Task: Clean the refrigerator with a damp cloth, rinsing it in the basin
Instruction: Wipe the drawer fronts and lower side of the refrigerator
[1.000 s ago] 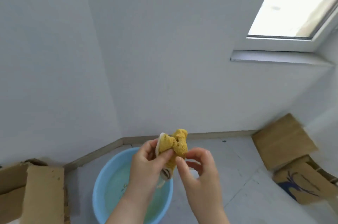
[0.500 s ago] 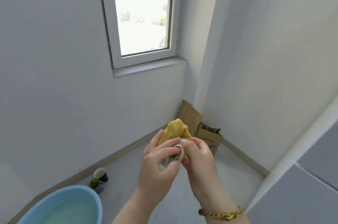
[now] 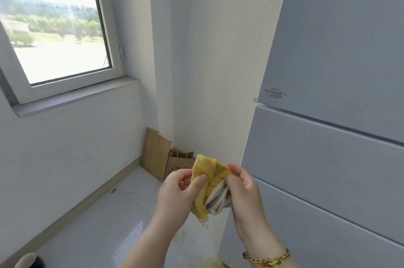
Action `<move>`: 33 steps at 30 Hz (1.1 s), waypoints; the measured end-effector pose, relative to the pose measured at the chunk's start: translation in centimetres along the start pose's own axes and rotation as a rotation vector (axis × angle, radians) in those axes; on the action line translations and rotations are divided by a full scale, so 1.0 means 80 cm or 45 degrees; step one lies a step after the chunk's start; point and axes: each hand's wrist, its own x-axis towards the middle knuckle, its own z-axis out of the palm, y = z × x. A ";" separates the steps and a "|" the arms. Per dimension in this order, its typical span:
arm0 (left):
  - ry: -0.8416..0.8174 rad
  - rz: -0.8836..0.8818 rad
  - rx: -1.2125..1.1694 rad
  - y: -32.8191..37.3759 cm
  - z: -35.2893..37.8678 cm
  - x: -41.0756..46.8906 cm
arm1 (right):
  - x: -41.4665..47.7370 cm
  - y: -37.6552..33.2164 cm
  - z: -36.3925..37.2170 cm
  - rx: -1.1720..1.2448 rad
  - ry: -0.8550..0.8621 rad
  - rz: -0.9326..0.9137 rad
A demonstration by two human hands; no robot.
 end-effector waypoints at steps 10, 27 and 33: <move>-0.270 -0.103 -0.028 -0.005 0.033 0.027 | -0.005 0.009 -0.036 -0.176 0.147 0.152; -1.088 -0.424 -0.376 0.001 0.036 0.064 | -0.005 -0.007 -0.094 -0.263 0.245 0.034; -1.003 -0.334 -0.301 -0.004 0.066 0.075 | -0.010 0.010 -0.068 -1.350 0.077 -0.291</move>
